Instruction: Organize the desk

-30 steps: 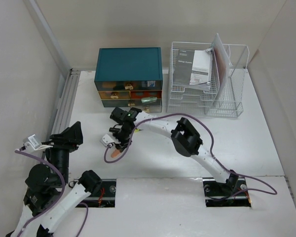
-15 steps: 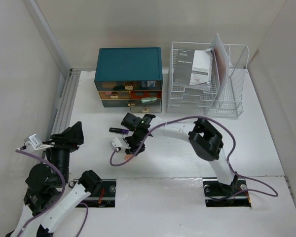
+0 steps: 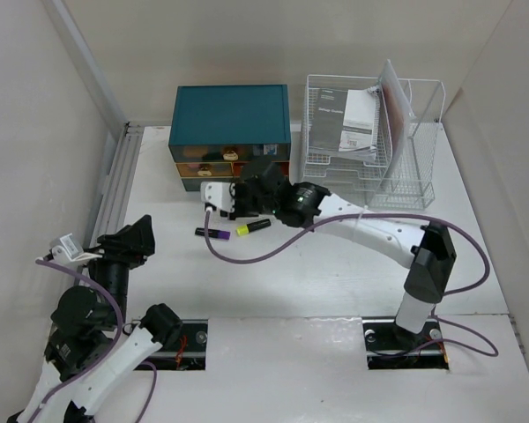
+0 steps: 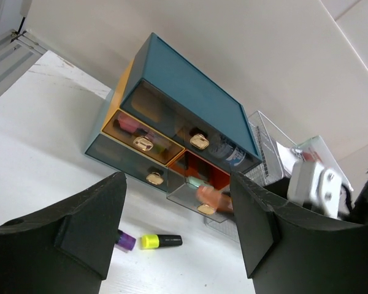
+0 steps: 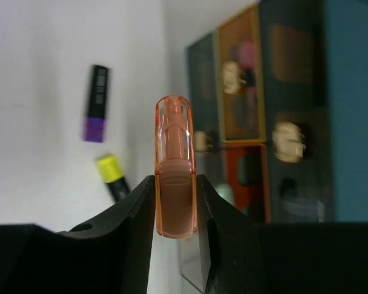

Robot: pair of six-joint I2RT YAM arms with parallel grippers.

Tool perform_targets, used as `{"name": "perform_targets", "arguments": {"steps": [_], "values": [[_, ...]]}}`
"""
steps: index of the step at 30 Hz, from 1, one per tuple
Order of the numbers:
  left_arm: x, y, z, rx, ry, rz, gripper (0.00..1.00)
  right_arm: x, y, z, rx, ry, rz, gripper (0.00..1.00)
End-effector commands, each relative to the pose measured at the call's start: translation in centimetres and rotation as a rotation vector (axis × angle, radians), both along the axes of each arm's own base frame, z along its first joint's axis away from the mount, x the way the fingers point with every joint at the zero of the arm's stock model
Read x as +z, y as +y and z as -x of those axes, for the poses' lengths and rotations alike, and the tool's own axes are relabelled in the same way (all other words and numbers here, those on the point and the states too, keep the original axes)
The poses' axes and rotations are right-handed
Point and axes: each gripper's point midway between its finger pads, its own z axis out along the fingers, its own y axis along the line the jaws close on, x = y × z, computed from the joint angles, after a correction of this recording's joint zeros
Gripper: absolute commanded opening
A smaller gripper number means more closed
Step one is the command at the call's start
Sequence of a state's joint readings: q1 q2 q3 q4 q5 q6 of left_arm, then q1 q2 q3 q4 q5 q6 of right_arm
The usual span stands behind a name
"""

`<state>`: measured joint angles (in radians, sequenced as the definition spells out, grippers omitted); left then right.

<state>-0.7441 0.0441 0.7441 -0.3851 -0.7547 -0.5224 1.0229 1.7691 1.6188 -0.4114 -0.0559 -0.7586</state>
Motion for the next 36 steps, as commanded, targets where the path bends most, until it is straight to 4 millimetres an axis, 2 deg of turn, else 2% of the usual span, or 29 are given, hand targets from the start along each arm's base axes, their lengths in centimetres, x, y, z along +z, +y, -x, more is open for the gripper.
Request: {"name": "perform_targets", "arguments": {"steps": [1, 2, 7, 9, 10, 11, 15, 17, 18, 19, 21, 22, 24, 25, 28, 29, 30, 32, 33, 34, 36], "values": [[0.5, -0.6, -0.4, -0.011, -0.013, -0.010, 0.65, 4.7, -2.5, -5.2, -0.211, -0.125, -0.099, 0.12], [0.5, -0.6, -0.4, -0.011, -0.013, -0.010, 0.65, 5.2, -3.8, -6.6, -0.252, -0.132, -0.097, 0.12], [0.4, -0.9, -0.5, -0.020, -0.007, -0.017, 0.65, 4.3, -6.1, -11.0, -0.352, -0.125, -0.058, 0.12], [0.5, -1.0, -0.7, -0.020, -0.007, -0.018, 0.65, 2.7, -6.9, -12.3, -0.378, -0.106, -0.024, 0.12], [0.5, -1.0, -0.7, -0.020, -0.007, -0.018, 0.65, 3.2, -6.4, -12.5, -0.371, -0.110, -0.039, 0.14], [0.5, -1.0, -0.7, -0.020, -0.007, -0.018, 0.65, 2.0, -6.8, -13.0, -0.381, -0.091, -0.008, 0.14], [0.4, -1.3, -0.8, -0.029, -0.002, -0.025, 0.65, 0.2, -6.5, -13.6, -0.368, -0.066, 0.027, 0.26], [0.4, -1.3, -0.8, -0.029, -0.002, -0.025, 0.65, -0.1, -6.3, -13.5, -0.360, -0.055, 0.034, 0.29], [0.4, -1.3, -0.8, -0.029, -0.002, -0.025, 0.65, -0.1, -6.3, -13.5, -0.360, -0.055, 0.034, 0.33], [0.4, -1.3, -0.8, -0.029, -0.002, -0.025, 0.65, -0.6, -6.3, -13.6, -0.359, -0.050, 0.042, 0.45], [0.4, -1.3, -0.8, -0.029, -0.002, -0.025, 0.65, -0.8, -6.4, -13.5, -0.364, -0.038, 0.046, 0.53], [0.4, -1.3, -0.8, -0.028, -0.001, -0.034, 0.65, -1.2, -6.5, -13.4, -0.364, -0.033, 0.054, 0.64], [0.4, -1.3, -0.8, -0.028, -0.001, -0.034, 0.65, -1.3, -6.6, -12.9, -0.361, -0.024, 0.039, 0.65], [0.4, -1.3, -0.8, -0.028, -0.001, -0.034, 0.65, 0.5, -6.6, -12.9, -0.362, -0.056, -0.008, 0.65], [0.4, -1.3, -0.8, -0.028, -0.001, -0.034, 0.65, 2.4, -6.5, -12.1, -0.341, -0.059, -0.079, 0.65], [0.4, -1.3, -0.8, -0.028, -0.001, -0.034, 0.65, 4.2, -6.5, -11.5, -0.321, -0.069, -0.113, 0.60], [0.4, -1.3, -0.8, -0.028, -0.001, -0.034, 0.65, 4.2, -6.0, -10.5, -0.274, -0.038, -0.134, 0.55], [0.4, -1.3, -0.8, -0.028, -0.001, -0.034, 0.65, 4.0, -5.8, -9.0, -0.216, 0.001, -0.136, 0.37], [0.4, -1.3, -0.8, -0.028, -0.001, -0.034, 0.65, 3.2, -5.9, -8.1, -0.172, 0.044, -0.130, 0.16], [0.4, -1.3, -0.8, -0.028, -0.001, -0.034, 0.65, 3.2, -5.5, -7.6, -0.143, 0.058, -0.139, 0.07], [0.4, -1.3, -0.8, -0.028, -0.001, -0.034, 0.65, 1.9, -5.6, -6.5, -0.095, 0.124, -0.119, 0.00]]}}
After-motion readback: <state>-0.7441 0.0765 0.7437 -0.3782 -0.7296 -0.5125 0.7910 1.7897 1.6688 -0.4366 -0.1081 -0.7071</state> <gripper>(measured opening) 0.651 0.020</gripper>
